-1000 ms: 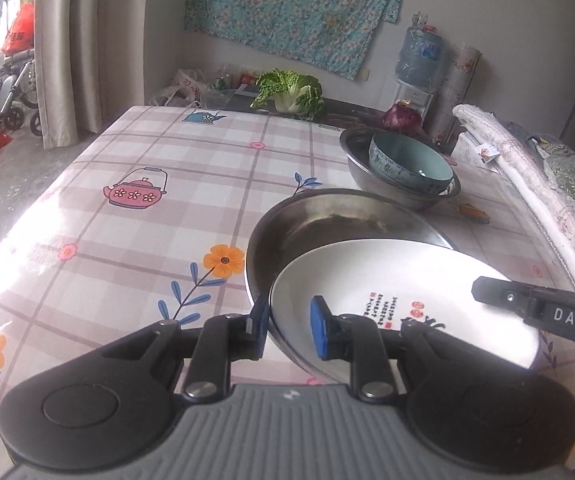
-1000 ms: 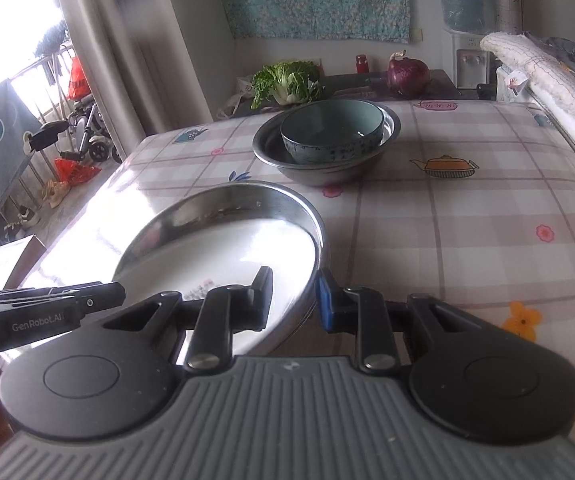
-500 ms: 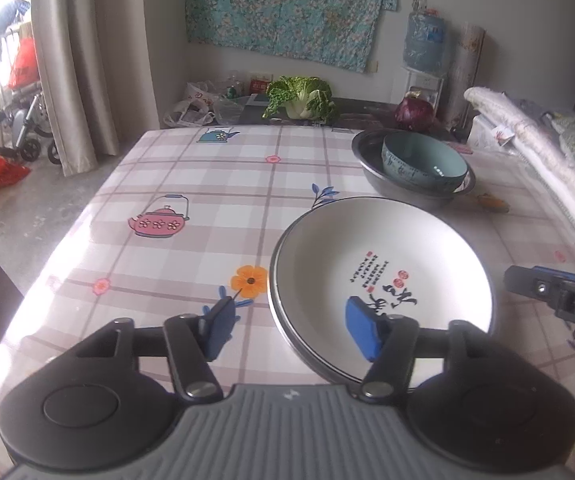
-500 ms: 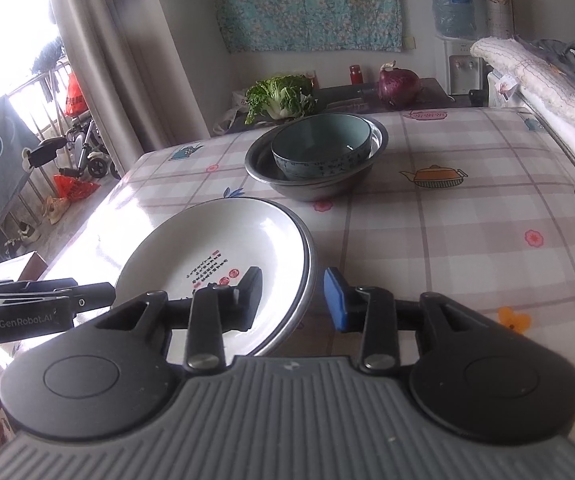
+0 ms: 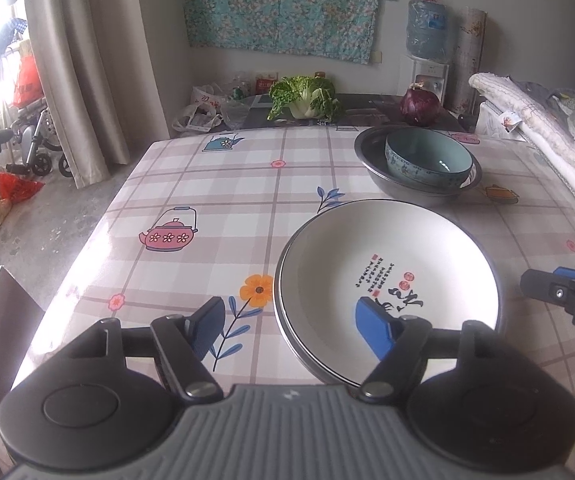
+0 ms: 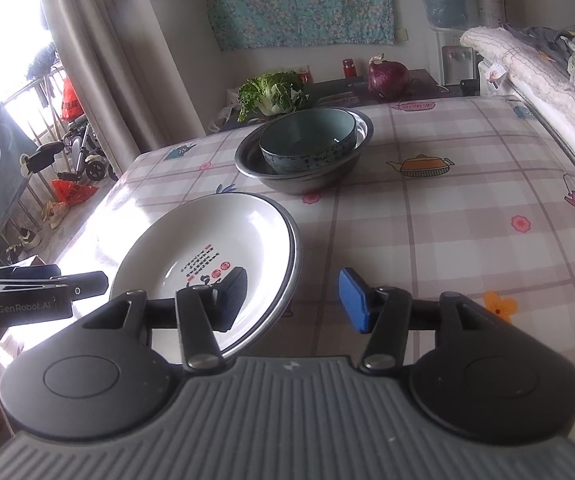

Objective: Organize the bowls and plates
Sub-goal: 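Lower the white plate into the basins and open both tools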

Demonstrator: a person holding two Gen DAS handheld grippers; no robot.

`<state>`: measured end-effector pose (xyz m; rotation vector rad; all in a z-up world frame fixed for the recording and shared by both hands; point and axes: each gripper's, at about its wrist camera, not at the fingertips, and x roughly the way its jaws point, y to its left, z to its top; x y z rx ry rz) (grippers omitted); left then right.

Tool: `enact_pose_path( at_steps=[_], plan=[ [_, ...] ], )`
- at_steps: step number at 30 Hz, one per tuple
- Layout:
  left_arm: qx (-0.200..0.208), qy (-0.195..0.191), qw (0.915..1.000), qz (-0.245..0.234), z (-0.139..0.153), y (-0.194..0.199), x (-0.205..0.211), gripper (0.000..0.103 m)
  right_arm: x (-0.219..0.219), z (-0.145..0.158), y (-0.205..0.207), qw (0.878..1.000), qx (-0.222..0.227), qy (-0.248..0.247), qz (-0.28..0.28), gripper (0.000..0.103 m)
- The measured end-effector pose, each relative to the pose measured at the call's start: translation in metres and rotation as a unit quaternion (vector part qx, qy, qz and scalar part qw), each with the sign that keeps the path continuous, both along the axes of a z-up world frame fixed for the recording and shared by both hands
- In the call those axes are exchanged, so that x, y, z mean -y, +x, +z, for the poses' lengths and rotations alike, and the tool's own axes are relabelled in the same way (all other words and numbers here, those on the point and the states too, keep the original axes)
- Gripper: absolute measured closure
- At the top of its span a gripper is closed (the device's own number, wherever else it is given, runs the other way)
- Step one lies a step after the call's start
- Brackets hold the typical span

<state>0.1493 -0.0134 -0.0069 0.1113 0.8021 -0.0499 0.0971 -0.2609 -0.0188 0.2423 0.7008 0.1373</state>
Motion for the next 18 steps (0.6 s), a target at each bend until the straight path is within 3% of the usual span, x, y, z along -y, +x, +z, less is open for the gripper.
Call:
enact_pose_path(
  at_steps=[18],
  plan=[
    [0.002, 0.027, 0.9992, -0.03, 0.005, 0.039, 0.028, 0.029, 0.036, 0.007, 0.03, 1.0, 0.009, 0.02, -0.016, 0.051]
  ],
)
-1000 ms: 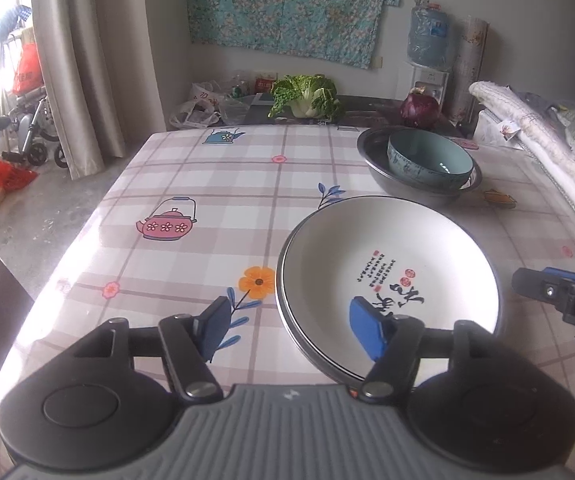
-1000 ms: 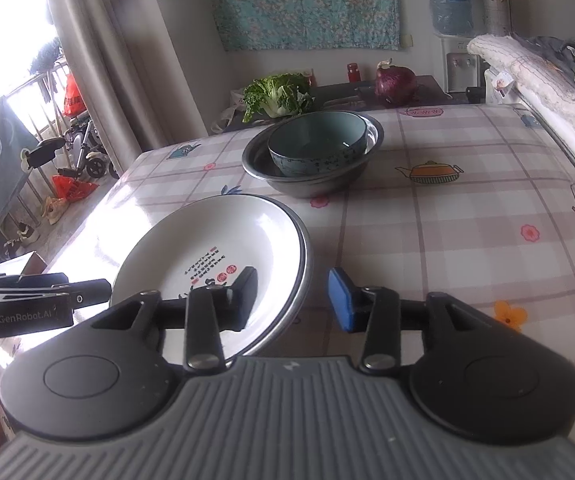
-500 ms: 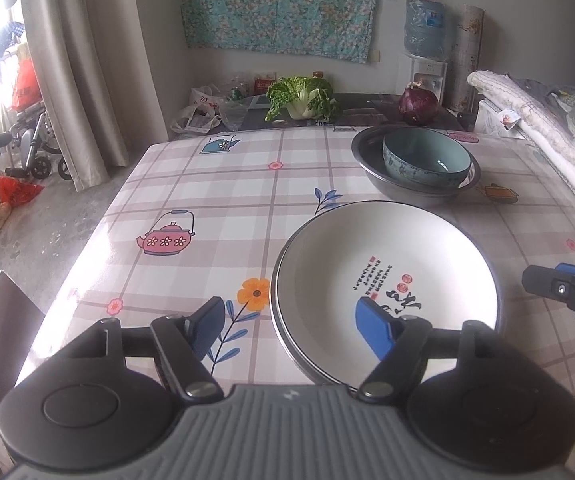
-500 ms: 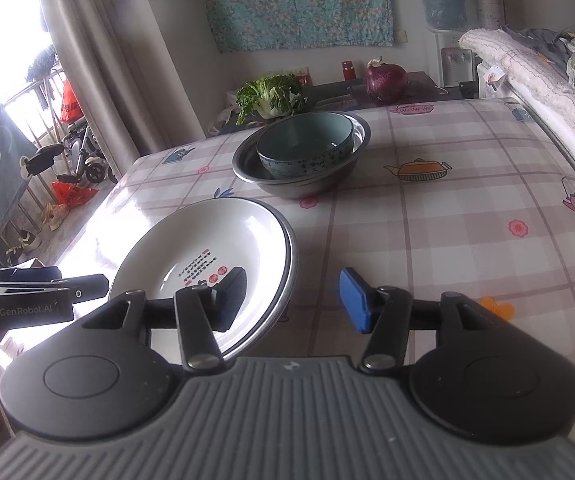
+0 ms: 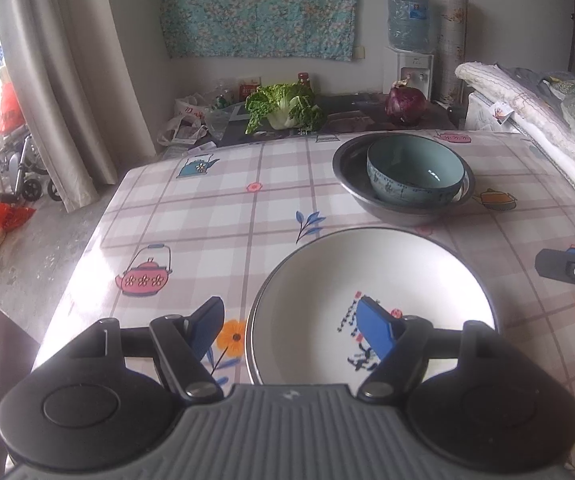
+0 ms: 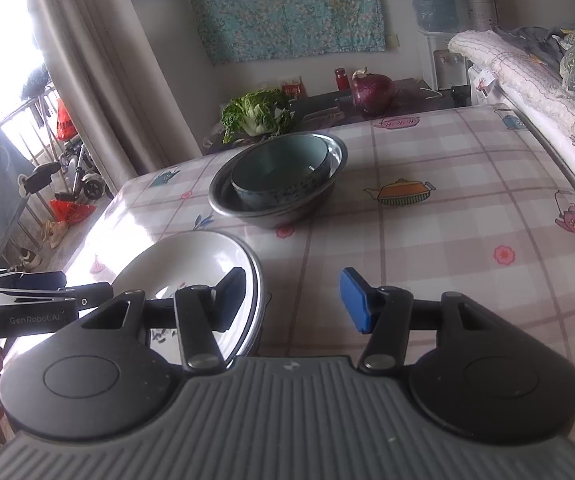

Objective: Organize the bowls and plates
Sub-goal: 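Lower the white plate into the basins and open both tools, then move both tools to the steel bowl holding the green bowl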

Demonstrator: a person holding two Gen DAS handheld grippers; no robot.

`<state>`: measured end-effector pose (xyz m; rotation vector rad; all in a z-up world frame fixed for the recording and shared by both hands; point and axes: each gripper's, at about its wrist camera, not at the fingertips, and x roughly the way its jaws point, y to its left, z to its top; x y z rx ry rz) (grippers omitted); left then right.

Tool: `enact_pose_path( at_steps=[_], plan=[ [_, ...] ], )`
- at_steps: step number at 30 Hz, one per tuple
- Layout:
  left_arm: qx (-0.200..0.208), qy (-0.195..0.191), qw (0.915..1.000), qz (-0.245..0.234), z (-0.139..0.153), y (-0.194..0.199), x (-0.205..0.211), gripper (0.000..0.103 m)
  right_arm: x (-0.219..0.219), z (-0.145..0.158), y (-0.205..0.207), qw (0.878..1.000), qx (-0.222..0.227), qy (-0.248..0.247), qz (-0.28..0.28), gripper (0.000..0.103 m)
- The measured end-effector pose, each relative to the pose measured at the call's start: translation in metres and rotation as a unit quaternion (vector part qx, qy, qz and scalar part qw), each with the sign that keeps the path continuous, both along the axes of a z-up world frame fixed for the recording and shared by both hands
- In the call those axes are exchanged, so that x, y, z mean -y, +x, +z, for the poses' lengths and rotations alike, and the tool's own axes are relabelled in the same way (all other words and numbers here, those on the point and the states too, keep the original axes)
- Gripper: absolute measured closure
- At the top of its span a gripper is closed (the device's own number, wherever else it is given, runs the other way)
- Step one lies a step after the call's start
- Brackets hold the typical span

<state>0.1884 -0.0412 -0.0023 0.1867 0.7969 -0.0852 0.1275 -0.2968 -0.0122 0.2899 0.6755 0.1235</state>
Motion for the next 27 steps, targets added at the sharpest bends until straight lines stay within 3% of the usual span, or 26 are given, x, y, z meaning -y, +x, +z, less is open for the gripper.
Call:
enact_pose_path(
  at_steps=[17, 23, 25, 27],
  plan=[
    [0.01, 0.006, 0.9999, -0.006, 0.007, 0.05, 0.005, 0.027, 0.024, -0.005, 0.052, 1.0, -0.006, 0.015, -0.004, 0.051],
    [-0.006, -0.065, 0.9976, -0.024, 0.01, 0.088, -0.011, 0.03, 0.031, -0.005, 0.076, 0.999, -0.008, 0.035, 0.003, 0.051],
    [-0.014, -0.084, 0.9959, -0.031, 0.008, 0.104, -0.015, 0.034, 0.034, -0.004, 0.086, 0.999, -0.009, 0.043, 0.001, 0.051],
    [-0.028, -0.104, 0.9937, -0.031, 0.003, 0.121, -0.018, 0.047, 0.037, -0.002, 0.097, 0.999, -0.008, 0.045, -0.002, 0.052]
  ],
)
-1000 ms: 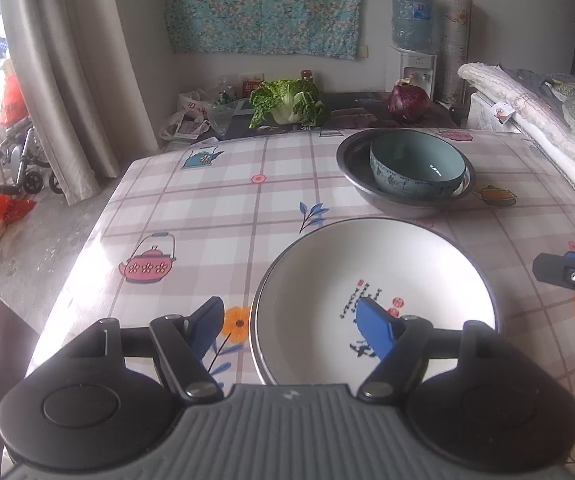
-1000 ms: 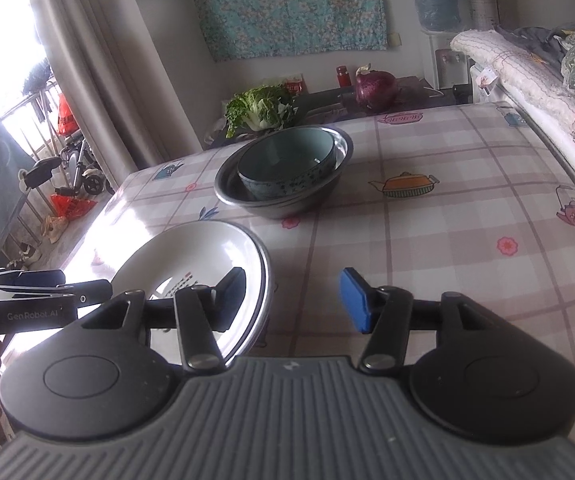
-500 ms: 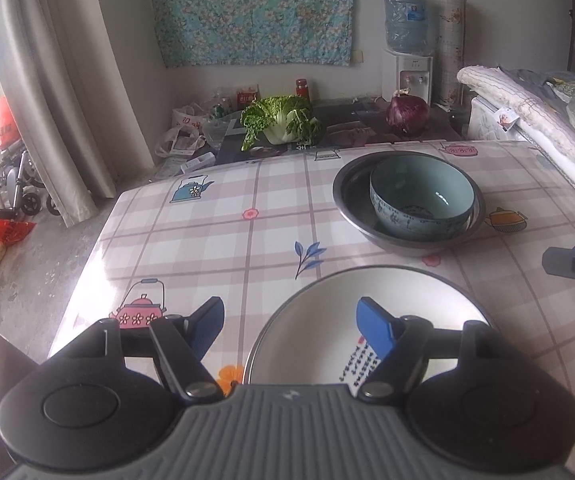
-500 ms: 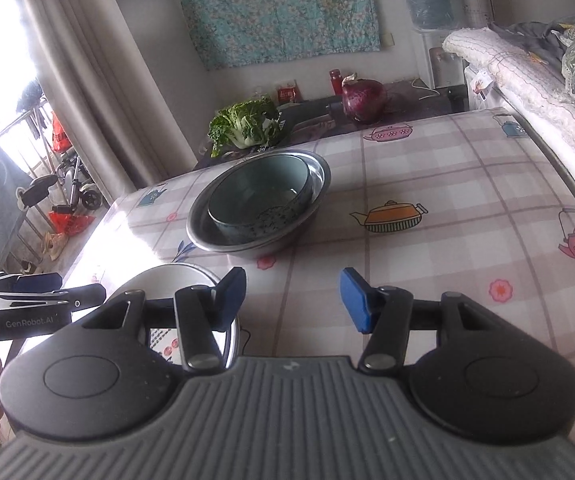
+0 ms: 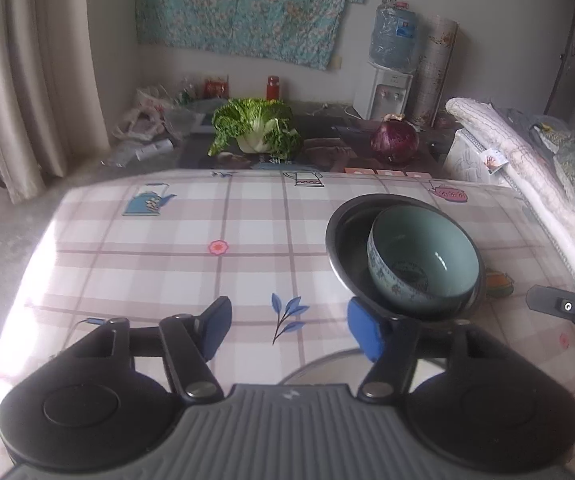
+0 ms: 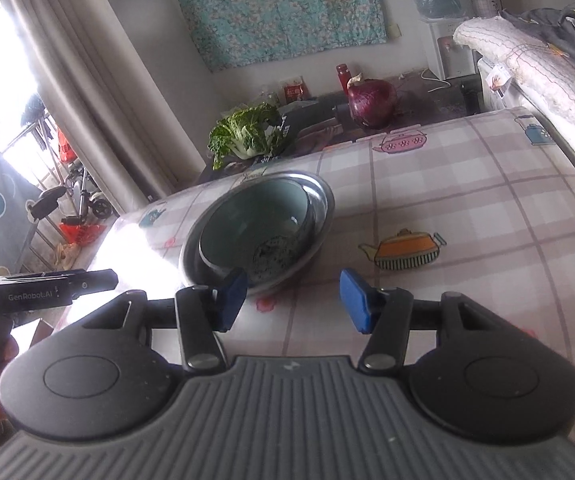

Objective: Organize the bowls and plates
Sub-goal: 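Move both tools to the steel bowl holding the green bowl, then close both tools on the rim of the steel bowl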

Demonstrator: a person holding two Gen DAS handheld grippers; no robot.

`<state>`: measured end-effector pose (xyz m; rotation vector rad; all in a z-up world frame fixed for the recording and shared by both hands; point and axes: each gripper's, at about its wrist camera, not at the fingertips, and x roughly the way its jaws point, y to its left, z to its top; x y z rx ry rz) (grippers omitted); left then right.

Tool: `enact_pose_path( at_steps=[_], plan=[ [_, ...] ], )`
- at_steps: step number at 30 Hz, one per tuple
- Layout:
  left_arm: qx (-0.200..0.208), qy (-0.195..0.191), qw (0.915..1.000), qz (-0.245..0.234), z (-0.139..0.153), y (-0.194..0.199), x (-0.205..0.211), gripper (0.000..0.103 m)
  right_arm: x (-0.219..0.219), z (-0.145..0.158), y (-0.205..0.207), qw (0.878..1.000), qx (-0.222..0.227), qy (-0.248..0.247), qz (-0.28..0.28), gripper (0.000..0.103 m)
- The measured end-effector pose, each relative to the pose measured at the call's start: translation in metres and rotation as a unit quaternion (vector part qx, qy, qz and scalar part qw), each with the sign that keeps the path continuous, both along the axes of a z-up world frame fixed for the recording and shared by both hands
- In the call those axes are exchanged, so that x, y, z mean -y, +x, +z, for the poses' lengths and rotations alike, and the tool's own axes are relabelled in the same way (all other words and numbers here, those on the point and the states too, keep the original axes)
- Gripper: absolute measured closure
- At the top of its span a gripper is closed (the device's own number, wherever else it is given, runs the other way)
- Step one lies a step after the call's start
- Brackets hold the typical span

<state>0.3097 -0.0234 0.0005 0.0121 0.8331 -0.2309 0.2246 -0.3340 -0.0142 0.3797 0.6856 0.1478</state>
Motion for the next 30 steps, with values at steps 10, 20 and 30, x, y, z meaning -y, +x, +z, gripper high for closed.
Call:
enact_pose_path(
  at_steps=[10, 20, 30],
  plan=[
    [-0.03, -0.057, 0.9976, -0.025, -0.01, 0.048, 0.016, 0.068, 0.022, -0.011, 0.053, 0.999, -0.019, 0.042, -0.024, 0.067],
    [-0.077, -0.046, 0.9957, -0.024, -0.034, 0.08, 0.033, 0.084, 0.031, -0.038, 0.097, 0.996, -0.051, 0.074, -0.018, 0.073],
    [-0.108, -0.047, 0.9928, -0.026, -0.047, 0.091, 0.04, 0.087, 0.022, -0.039, 0.118, 0.996, -0.068, 0.052, -0.002, 0.073]
  ],
)
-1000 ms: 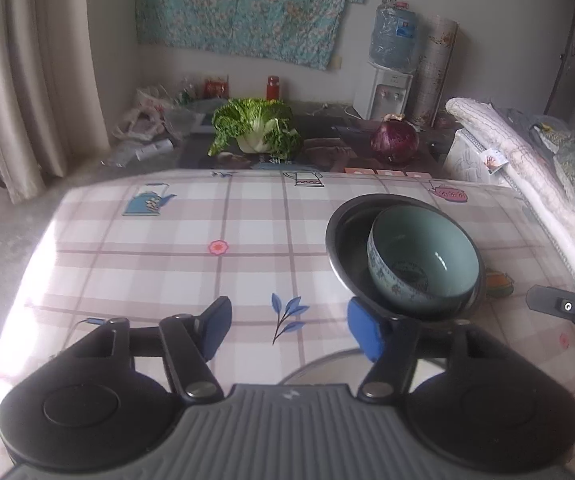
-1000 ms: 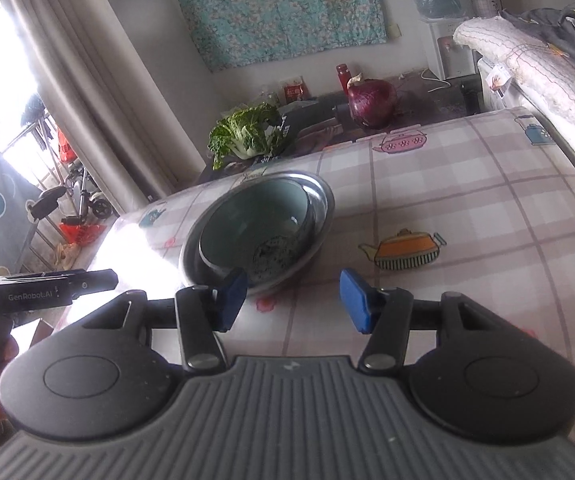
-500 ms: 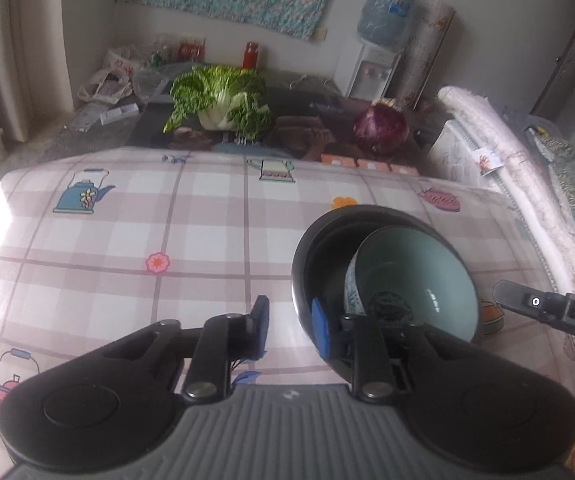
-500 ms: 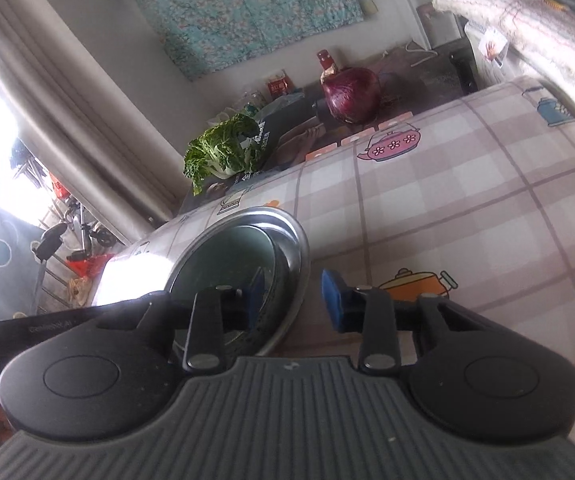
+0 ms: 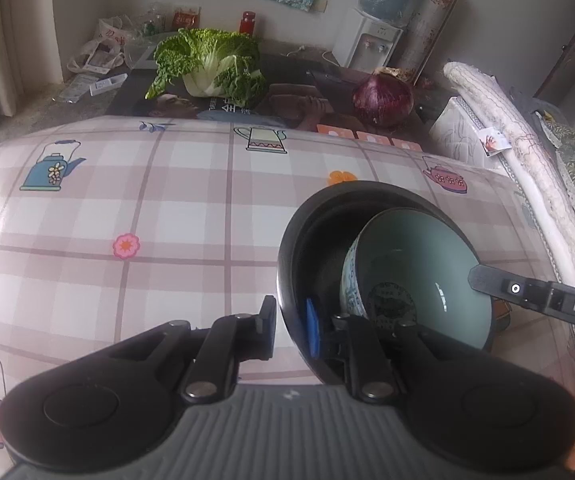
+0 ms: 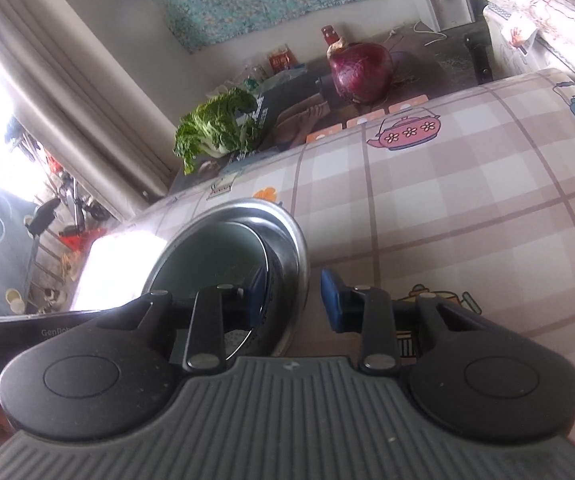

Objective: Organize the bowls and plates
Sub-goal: 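Close both tools on the rim of the steel bowl, then lift and carry the steel bowl with green bowl toward the plate stack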

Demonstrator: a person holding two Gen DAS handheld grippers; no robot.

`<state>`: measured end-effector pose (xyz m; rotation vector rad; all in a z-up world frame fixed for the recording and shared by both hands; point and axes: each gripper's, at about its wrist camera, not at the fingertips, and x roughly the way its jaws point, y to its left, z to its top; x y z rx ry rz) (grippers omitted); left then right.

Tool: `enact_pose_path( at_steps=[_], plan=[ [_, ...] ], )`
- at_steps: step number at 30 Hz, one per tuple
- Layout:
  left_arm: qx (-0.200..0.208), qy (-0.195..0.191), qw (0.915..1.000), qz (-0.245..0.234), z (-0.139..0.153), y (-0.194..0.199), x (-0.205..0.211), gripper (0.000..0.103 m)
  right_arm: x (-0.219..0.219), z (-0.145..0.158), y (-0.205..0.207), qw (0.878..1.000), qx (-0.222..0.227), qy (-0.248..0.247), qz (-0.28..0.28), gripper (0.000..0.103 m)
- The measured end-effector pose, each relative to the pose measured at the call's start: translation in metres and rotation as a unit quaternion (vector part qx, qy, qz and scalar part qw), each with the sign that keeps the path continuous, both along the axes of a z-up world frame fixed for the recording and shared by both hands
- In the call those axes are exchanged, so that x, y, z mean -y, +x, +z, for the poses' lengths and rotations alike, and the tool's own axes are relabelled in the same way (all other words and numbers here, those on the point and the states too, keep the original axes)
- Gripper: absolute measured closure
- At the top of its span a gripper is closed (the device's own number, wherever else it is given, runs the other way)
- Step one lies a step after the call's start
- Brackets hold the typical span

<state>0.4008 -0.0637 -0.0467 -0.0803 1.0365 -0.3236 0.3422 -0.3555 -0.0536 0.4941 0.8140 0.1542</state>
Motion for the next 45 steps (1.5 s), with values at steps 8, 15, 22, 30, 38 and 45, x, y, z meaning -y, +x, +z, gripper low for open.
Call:
enact_pose_path(
  at_steps=[8, 15, 22, 30, 38, 45],
  plan=[
    [-0.008, -0.007, 0.9999, 0.002, -0.003, 0.002, 0.0, 0.087, 0.015, 0.005, 0.005, 0.999, -0.014, 0.041, -0.005, 0.077],
    [-0.016, -0.01, 0.9998, 0.004, -0.007, 0.005, 0.001, 0.088, 0.009, -0.009, 0.013, 0.997, -0.044, 0.063, 0.01, 0.077],
    [-0.02, -0.016, 0.9997, 0.005, -0.007, 0.006, 0.0, 0.088, 0.008, -0.013, 0.014, 0.996, -0.049, 0.08, 0.004, 0.078],
    [-0.018, -0.017, 0.9997, 0.004, -0.008, 0.007, 0.0, 0.088, 0.032, 0.024, -0.009, 0.999, 0.005, 0.038, -0.014, 0.078],
    [-0.02, -0.015, 0.9997, 0.007, -0.01, 0.007, 0.002, 0.088, 0.018, 0.006, -0.002, 0.999, -0.034, 0.014, 0.006, 0.078],
    [-0.019, -0.012, 0.9997, 0.006, -0.01, 0.008, 0.003, 0.088, 0.014, -0.011, 0.012, 0.998, -0.055, 0.028, 0.009, 0.079]
  ],
)
